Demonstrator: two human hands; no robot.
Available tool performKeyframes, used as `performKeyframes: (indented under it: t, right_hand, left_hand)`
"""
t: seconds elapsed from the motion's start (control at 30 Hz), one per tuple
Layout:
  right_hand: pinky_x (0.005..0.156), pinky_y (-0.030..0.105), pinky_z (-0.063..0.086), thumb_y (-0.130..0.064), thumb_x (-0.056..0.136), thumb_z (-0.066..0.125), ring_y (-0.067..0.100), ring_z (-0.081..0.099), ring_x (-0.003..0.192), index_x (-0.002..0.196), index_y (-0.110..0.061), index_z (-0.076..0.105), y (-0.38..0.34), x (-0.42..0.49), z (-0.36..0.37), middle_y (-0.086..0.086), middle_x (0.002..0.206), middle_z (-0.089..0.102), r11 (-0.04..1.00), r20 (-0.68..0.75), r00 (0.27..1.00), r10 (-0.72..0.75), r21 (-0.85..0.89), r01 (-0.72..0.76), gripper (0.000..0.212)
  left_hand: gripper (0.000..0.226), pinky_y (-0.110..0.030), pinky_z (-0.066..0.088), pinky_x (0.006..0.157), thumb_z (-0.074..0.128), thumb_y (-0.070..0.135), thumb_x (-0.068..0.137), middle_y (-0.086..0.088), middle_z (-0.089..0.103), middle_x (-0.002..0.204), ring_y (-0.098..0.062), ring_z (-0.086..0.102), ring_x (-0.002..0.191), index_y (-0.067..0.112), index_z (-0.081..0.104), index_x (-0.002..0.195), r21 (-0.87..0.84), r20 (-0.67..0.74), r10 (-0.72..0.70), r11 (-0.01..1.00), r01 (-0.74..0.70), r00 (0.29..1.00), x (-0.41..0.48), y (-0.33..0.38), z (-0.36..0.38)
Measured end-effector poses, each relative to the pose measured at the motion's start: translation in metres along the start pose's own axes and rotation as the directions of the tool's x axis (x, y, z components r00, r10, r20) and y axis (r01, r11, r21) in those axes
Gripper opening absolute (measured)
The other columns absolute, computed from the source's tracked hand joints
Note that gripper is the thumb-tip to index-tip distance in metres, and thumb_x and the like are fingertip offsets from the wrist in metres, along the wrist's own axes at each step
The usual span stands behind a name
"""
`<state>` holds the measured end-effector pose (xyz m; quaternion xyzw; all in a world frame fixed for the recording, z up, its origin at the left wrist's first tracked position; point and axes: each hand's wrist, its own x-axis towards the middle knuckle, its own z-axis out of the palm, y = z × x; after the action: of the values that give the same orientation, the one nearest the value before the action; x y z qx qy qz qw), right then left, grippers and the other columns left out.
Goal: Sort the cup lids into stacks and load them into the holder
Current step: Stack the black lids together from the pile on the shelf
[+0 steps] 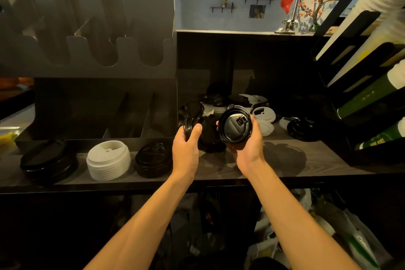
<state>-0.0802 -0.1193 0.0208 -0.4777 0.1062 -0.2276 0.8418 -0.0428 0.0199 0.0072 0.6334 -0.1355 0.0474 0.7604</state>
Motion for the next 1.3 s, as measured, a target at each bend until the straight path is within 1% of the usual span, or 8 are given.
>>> performKeyframes:
  t: [0.13,0.33,0.47,0.7,0.83,0.9,1.1,1.3]
  right_hand:
    - [0.101,0.025,0.046,-0.06,0.095,0.05,0.004,0.058,0.119,0.124,-0.033,0.064,0.002,-0.006,0.005,-0.013,0.123,0.066,0.955,0.09,0.99,-0.109,-0.265,0.13,0.042]
    - [0.083,0.015,0.052,-0.055,0.084,0.062,0.001,0.06,0.116,0.134,-0.03,0.059,0.008,-0.006,0.005,-0.009,0.127,0.065,0.878,0.217,0.963,-0.159,-0.415,0.238,0.056]
    - [0.071,0.005,0.048,-0.037,0.099,0.056,-0.017,0.063,0.093,0.12,-0.031,0.062,0.007,-0.005,0.004,-0.014,0.114,0.066,0.883,0.203,0.968,-0.148,-0.413,0.222,0.022]
    - [0.069,0.004,0.048,-0.035,0.104,0.051,-0.02,0.062,0.087,0.115,-0.033,0.061,0.008,-0.003,0.001,-0.017,0.108,0.065,0.883,0.19,0.973,-0.133,-0.422,0.203,0.015]
    - [0.101,0.031,0.052,-0.061,0.091,0.06,0.007,0.059,0.121,0.14,-0.026,0.055,0.015,0.003,-0.001,-0.006,0.131,0.063,0.837,0.156,0.975,-0.161,-0.501,0.219,0.06]
    - [0.106,0.038,0.049,-0.067,0.086,0.061,0.012,0.055,0.126,0.142,-0.029,0.051,0.016,0.003,0.0,-0.007,0.136,0.058,0.814,0.124,0.977,-0.173,-0.541,0.213,0.068]
    - [0.104,0.033,0.048,-0.059,0.094,0.056,0.009,0.054,0.123,0.14,-0.025,0.054,0.016,0.005,-0.002,-0.006,0.133,0.059,0.782,0.056,0.968,-0.244,-0.579,0.231,0.057]
    - [0.087,0.022,0.046,-0.048,0.095,0.062,0.009,0.054,0.119,0.134,-0.029,0.056,0.011,0.003,-0.007,-0.006,0.129,0.058,0.836,-0.008,0.962,-0.272,-0.498,0.232,0.044]
  left_hand:
    - [0.06,-0.041,0.05,0.107,0.07,0.061,0.086,0.004,0.07,0.121,-0.012,0.064,0.118,0.019,0.062,0.127,0.007,0.059,-0.082,0.997,0.081,0.995,0.0,0.003,0.0]
    - [0.052,-0.046,0.059,0.095,0.081,0.052,0.074,0.007,0.075,0.108,-0.011,0.071,0.104,0.027,0.066,0.116,0.019,0.161,-0.01,1.0,0.007,0.987,-0.004,0.009,0.002]
    - [0.056,-0.051,0.059,0.093,0.085,0.058,0.07,0.009,0.074,0.108,-0.013,0.071,0.105,0.03,0.066,0.114,0.037,0.162,-0.004,0.999,-0.002,0.987,-0.004,0.008,0.001]
    - [0.051,-0.048,0.059,0.093,0.084,0.056,0.072,0.005,0.073,0.109,-0.015,0.071,0.105,0.032,0.066,0.113,0.08,0.153,0.006,0.997,-0.018,0.988,-0.005,0.007,0.003]
    - [0.027,-0.028,0.058,0.089,0.078,0.033,0.088,0.005,0.071,0.104,-0.006,0.069,0.096,0.028,0.063,0.11,0.152,0.127,0.059,0.985,-0.078,0.99,-0.005,0.006,0.004]
    - [0.019,-0.022,0.056,0.083,0.075,0.028,0.091,0.006,0.07,0.1,-0.001,0.068,0.092,0.03,0.063,0.105,0.18,0.12,0.074,0.979,-0.095,0.99,-0.005,0.006,0.004]
    - [0.013,-0.026,0.054,0.082,0.072,0.019,0.091,0.006,0.069,0.092,-0.001,0.066,0.084,0.021,0.065,0.101,0.235,0.06,0.054,0.97,-0.067,0.997,-0.002,0.004,0.004]
    - [0.034,-0.039,0.056,0.098,0.073,0.025,0.09,0.003,0.068,0.109,-0.011,0.065,0.105,0.015,0.063,0.121,0.261,0.02,0.045,0.964,-0.049,0.999,-0.007,0.01,0.007]
